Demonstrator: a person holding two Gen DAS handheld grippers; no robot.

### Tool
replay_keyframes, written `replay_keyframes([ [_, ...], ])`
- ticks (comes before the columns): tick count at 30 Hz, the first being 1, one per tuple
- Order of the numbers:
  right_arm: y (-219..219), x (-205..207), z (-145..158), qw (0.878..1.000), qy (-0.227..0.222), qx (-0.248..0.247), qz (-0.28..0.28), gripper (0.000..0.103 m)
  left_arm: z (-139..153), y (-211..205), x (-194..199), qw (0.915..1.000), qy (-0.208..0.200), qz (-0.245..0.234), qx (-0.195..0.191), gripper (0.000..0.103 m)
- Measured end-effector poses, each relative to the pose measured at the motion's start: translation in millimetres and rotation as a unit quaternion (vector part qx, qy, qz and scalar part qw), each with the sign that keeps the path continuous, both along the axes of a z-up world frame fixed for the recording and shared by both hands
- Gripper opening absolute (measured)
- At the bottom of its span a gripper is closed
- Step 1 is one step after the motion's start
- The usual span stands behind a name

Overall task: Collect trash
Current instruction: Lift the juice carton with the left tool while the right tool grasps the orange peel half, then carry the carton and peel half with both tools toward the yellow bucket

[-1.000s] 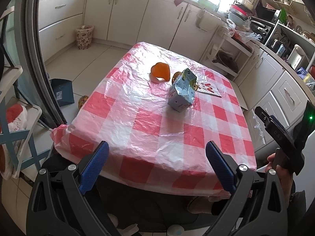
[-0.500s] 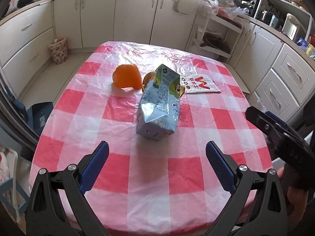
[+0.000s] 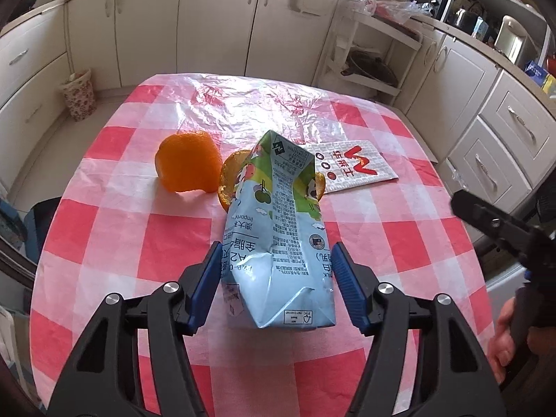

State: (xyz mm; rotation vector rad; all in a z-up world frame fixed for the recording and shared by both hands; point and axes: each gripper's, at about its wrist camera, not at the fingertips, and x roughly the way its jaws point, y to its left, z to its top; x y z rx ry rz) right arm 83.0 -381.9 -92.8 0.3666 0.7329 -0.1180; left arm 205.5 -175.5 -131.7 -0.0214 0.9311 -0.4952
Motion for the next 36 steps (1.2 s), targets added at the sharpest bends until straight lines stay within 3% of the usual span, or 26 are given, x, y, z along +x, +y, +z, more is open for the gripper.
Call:
replay_keyframes([
  [5, 20, 23, -17, 0.999, 0.034, -0.004, 0.04, 0.092, 17, 40, -16, 0.9983, -0.01, 0.025, -0.052, 0.06],
  [14, 55, 62, -37, 0.995, 0.059, 0.016, 0.085, 0.092, 23, 105, -42, 0.9946, -0.001, 0.068, -0.078, 0.06],
  [16, 58, 73, -42, 0.994, 0.061, 0.025, 0.085, 0.086, 24, 113, -46, 0.9941, 0.0, 0.072, -0.081, 0.06],
  [17, 60, 78, -45, 0.994, 0.066, 0.031, 0.086, 0.075, 24, 115, -47, 0.994, -0.001, 0.074, -0.081, 0.06],
  [19, 63, 86, -48, 0.994, 0.063, 0.032, 0.085, 0.068, 26, 119, -51, 0.9939, -0.004, 0.075, -0.08, 0.06],
  [20, 66, 90, -49, 0.993, 0.066, 0.037, 0.093, 0.058, 26, 121, -52, 0.9939, -0.004, 0.075, -0.081, 0.06],
  [23, 67, 95, -50, 0.991, 0.076, 0.048, 0.102, 0.013, 26, 123, -54, 0.9935, -0.004, 0.078, -0.083, 0.06],
  [26, 66, 86, -43, 0.991, 0.068, 0.047, 0.102, 0.008, 27, 124, -57, 0.9932, -0.003, 0.08, -0.085, 0.06],
  [36, 47, 18, -5, 0.995, 0.03, 0.02, 0.091, 0.008, 58, 120, -96, 0.9918, -0.027, 0.068, -0.105, 0.06],
])
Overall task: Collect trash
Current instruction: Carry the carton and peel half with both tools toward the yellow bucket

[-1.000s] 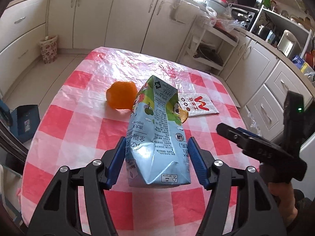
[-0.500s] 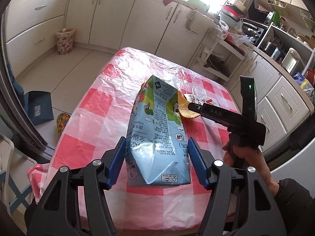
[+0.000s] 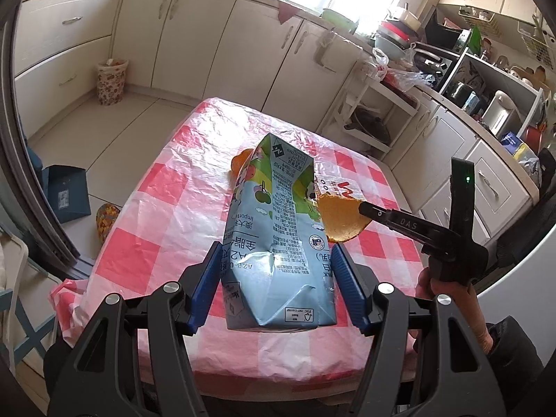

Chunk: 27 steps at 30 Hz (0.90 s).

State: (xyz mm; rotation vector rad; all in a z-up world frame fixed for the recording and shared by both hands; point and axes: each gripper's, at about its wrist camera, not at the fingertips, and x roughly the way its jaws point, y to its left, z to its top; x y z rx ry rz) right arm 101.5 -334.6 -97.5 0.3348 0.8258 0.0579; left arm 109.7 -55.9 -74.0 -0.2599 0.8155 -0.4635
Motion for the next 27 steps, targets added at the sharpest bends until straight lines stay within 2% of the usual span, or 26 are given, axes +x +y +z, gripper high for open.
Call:
replay_keyframes([
  [7, -24, -42, 9, 0.999, -0.006, -0.022, -0.034, 0.008, 21, -9, -32, 0.9996, -0.018, -0.02, -0.006, 0.06],
  [14, -45, -78, 5, 0.998, -0.005, -0.013, -0.068, 0.008, 38, -22, -58, 0.9987, -0.033, -0.038, -0.011, 0.06],
  [27, -53, -102, 10, 0.996, -0.02, -0.019, -0.085, 0.008, 58, -31, -81, 0.9969, -0.053, -0.057, -0.01, 0.06],
])
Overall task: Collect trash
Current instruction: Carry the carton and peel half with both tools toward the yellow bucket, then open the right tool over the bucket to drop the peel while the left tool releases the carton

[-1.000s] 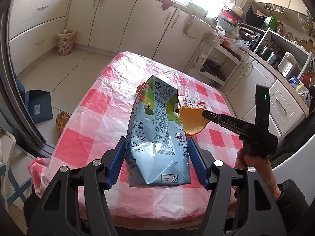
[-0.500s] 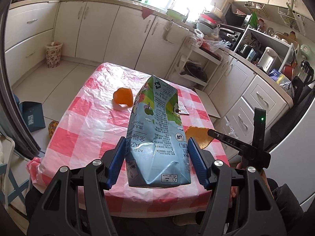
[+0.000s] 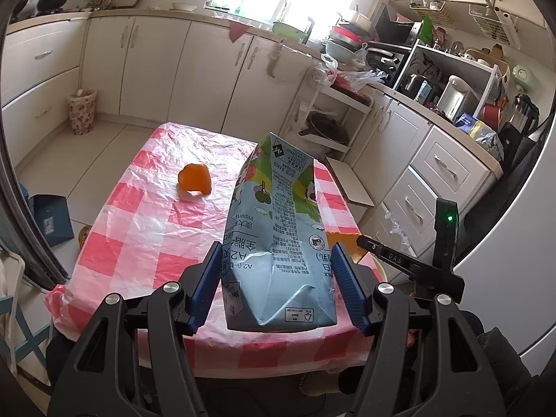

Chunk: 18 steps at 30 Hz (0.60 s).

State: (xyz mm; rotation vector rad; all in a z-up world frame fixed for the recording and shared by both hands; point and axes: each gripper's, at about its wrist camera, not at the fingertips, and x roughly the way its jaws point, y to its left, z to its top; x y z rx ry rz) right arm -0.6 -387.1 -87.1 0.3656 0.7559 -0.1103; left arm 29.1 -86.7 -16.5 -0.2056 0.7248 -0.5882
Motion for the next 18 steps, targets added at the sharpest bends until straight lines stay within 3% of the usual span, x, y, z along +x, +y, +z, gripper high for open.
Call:
replay_keyframes([
  [6, -14, -9, 8, 1.0, -0.006, -0.013, -0.018, 0.008, -1, -11, 4, 0.9999, 0.003, -0.013, -0.002, 0.06],
  [11, -53, -24, 18, 0.998, -0.002, -0.039, -0.057, 0.008, -5, -42, 9, 0.999, 0.005, -0.044, 0.0, 0.06],
  [18, -130, -31, 8, 0.987, 0.056, -0.078, -0.127, 0.008, -23, -114, 19, 0.9943, 0.022, -0.103, 0.015, 0.06],
])
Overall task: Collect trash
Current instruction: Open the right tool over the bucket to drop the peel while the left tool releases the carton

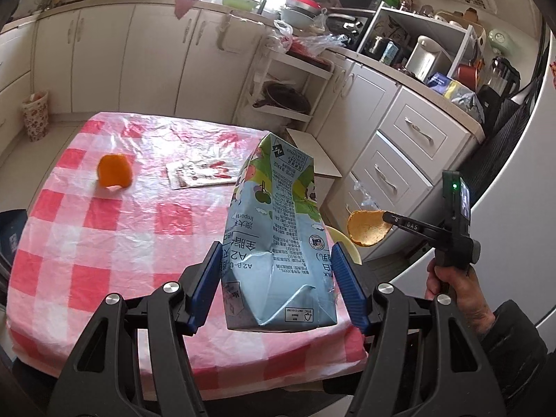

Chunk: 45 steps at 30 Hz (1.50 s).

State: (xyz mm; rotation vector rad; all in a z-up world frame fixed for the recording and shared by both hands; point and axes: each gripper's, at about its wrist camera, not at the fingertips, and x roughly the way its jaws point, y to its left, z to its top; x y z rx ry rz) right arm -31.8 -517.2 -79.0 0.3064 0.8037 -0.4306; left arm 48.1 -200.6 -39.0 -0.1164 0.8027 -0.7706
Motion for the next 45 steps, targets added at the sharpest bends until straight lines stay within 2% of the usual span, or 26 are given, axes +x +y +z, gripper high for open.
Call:
replay_keyframes([
  [5, -47, 23, -29, 0.997, 0.066, -0.013, -0.037, 0.009, -17, -60, 7, 0.999, 0.011, -0.04, 0.015, 0.06],
  [7, -64, 37, -48, 0.994, 0.099, 0.003, -0.041, 0.015, -25, -86, 10, 0.9981, 0.019, -0.054, 0.023, 0.06],
  [9, -79, 43, -60, 0.992, 0.106, 0.021, -0.057, 0.046, -34, -109, 13, 0.9968, 0.025, -0.069, 0.031, 0.06],
  [11, -91, 41, -55, 0.993, 0.079, 0.039, -0.078, 0.052, -44, -139, 18, 0.9948, 0.033, -0.088, 0.039, 0.06],
  [14, -104, 26, -24, 0.993, -0.002, 0.062, -0.096, 0.058, -59, -187, 26, 0.9914, 0.045, -0.113, 0.05, 0.06],
  [16, -111, 9, 3, 0.987, -0.074, 0.072, -0.119, 0.062, -72, -216, 34, 0.9888, 0.06, -0.125, 0.055, 0.06],
  [19, -115, -11, 36, 0.975, -0.161, 0.065, -0.137, 0.07, -104, -275, 51, 0.9808, 0.105, -0.144, 0.079, 0.06],
  [22, -115, -20, 49, 0.969, -0.194, 0.062, -0.139, 0.071, -136, -324, 66, 0.9705, 0.146, -0.153, 0.116, 0.061],
  [24, -118, -19, 49, 0.969, -0.196, 0.068, -0.138, 0.071, -139, -343, 67, 0.9708, 0.124, -0.151, 0.14, 0.061],
  [25, -121, -18, 48, 0.969, -0.193, 0.073, -0.138, 0.071, -138, -349, 69, 0.9683, 0.137, -0.159, 0.135, 0.061],
  [27, -125, -18, 48, 0.968, -0.192, 0.077, -0.139, 0.071, -128, -344, 70, 0.9718, 0.136, -0.151, 0.12, 0.061],
  [30, -126, -17, 52, 0.968, -0.195, 0.074, -0.142, 0.071, -99, -313, 62, 0.98, 0.096, -0.14, 0.104, 0.063],
  [31, -123, -17, 54, 0.968, -0.196, 0.071, -0.143, 0.072, -90, -298, 58, 0.9823, 0.084, -0.134, 0.1, 0.067],
  [34, -110, -13, 58, 0.971, -0.194, 0.051, -0.133, 0.074, -61, -234, 44, 0.9902, 0.044, -0.09, 0.097, 0.08],
  [37, -83, -7, 63, 0.977, -0.182, 0.024, -0.109, 0.079, -38, -165, 28, 0.9943, 0.016, -0.047, 0.095, 0.086],
  [40, -48, -6, 69, 0.981, -0.181, 0.008, -0.074, 0.085, -25, -102, 17, 0.9947, 0.001, 0.009, 0.103, 0.092],
  [42, -22, -8, 73, 0.981, -0.185, -0.006, -0.05, 0.09, -22, -58, 10, 0.9934, 0.01, 0.049, 0.103, 0.092],
  [45, 26, -14, 72, 0.982, -0.189, -0.017, -0.008, 0.091, -16, 0, 0, 0.99, 0.02, 0.1, 0.098, 0.092],
])
